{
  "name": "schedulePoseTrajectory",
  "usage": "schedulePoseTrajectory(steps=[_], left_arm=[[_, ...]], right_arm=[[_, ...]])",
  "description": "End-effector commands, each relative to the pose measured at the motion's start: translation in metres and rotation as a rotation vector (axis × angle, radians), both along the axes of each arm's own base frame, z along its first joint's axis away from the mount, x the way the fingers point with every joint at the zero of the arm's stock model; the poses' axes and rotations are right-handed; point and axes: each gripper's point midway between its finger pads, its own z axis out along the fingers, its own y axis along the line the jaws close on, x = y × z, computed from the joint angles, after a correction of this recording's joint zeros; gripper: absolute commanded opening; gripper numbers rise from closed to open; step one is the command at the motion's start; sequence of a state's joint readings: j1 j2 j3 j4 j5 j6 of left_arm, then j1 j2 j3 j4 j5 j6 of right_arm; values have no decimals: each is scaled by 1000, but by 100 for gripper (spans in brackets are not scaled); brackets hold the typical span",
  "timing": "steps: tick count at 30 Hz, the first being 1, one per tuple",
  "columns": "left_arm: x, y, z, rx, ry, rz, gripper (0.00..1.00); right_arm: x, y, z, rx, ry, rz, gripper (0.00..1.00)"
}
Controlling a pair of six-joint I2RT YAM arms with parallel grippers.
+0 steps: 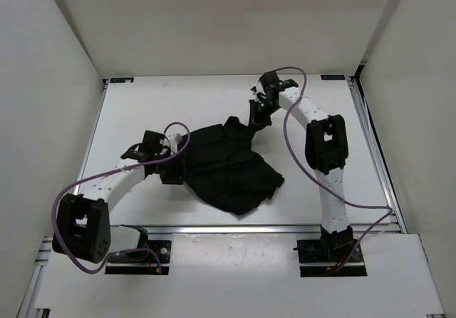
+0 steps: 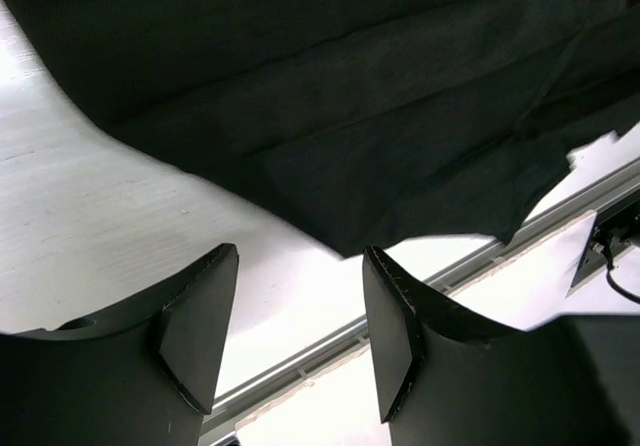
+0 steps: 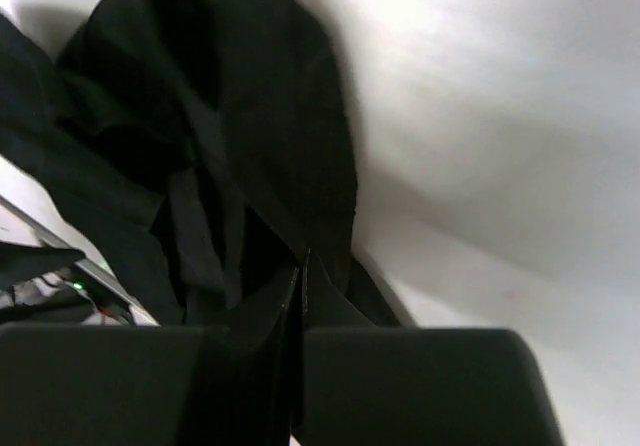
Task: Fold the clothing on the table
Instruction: Flatten the skirt out
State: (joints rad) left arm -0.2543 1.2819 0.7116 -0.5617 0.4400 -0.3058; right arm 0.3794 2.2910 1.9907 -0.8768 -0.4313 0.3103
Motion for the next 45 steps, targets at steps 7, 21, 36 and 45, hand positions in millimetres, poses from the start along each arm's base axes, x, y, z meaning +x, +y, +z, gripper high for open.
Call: schedulePoseTrajectory(steps=[7, 21, 36, 45], left_arm=[[7, -8, 5, -45, -23, -12, 62], [4, -18, -10, -42, 12, -45, 58], [49, -101, 38, -203, -63, -184, 31], [132, -133, 91, -383, -136, -88, 58]], right_arm=[[-34, -4, 215, -40, -597, 23, 0], [-221, -105, 95, -177, -138, -268, 40], [-129, -138, 80, -408, -304, -308, 59], [-56, -115, 103, -489, -439, -213, 60]])
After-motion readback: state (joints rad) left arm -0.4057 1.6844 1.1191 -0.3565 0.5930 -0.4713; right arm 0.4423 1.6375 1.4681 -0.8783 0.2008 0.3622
